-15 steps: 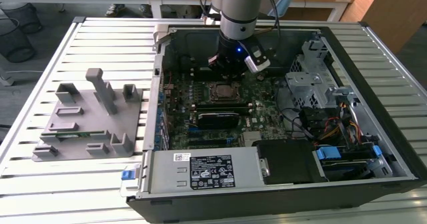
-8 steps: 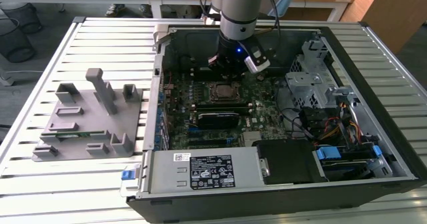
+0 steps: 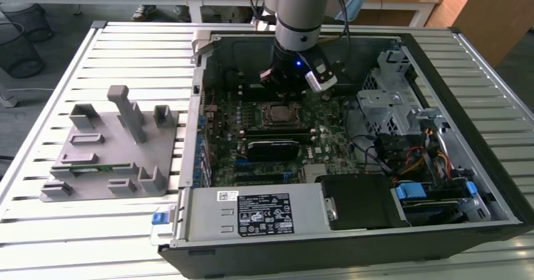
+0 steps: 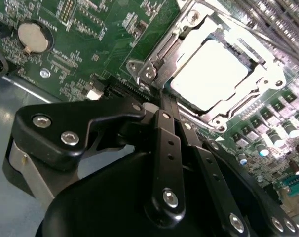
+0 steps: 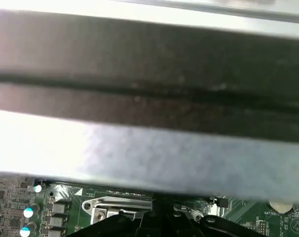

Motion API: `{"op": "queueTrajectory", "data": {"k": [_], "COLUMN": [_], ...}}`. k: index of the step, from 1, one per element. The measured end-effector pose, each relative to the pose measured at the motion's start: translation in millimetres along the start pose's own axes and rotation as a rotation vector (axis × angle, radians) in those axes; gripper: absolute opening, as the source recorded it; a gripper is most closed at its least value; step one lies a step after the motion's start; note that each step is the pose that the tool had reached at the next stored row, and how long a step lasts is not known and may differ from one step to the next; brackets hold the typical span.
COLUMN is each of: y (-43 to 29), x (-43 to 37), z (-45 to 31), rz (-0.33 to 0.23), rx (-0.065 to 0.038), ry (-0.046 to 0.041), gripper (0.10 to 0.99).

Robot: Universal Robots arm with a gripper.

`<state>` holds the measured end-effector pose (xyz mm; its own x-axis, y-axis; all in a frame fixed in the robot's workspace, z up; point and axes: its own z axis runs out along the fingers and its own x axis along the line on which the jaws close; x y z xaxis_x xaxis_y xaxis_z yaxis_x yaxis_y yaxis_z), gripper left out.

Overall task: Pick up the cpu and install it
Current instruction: 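Install the first cpu locking lever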

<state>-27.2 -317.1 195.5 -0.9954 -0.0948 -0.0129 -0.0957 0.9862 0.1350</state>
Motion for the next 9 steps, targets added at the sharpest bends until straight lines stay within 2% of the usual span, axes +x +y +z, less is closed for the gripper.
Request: {"op": "queueTrajectory", "data": {"k": [1,5,7,9], "y": [0.9,1.2,1.7,1.9], "x": [-0.6,-0.9,-1.0,-1.0], "z": [1.4,1.5,0.1,-4.0], "rz": [0.000,0.000,0.000,0.000], "rx": [-0.013,-0.039,-0.042,-0.041], "ry": [-0.0039,-0.0071,-0.0082,-0.0073], "gripper": [0.106,0.106,0.106,0.106]}}
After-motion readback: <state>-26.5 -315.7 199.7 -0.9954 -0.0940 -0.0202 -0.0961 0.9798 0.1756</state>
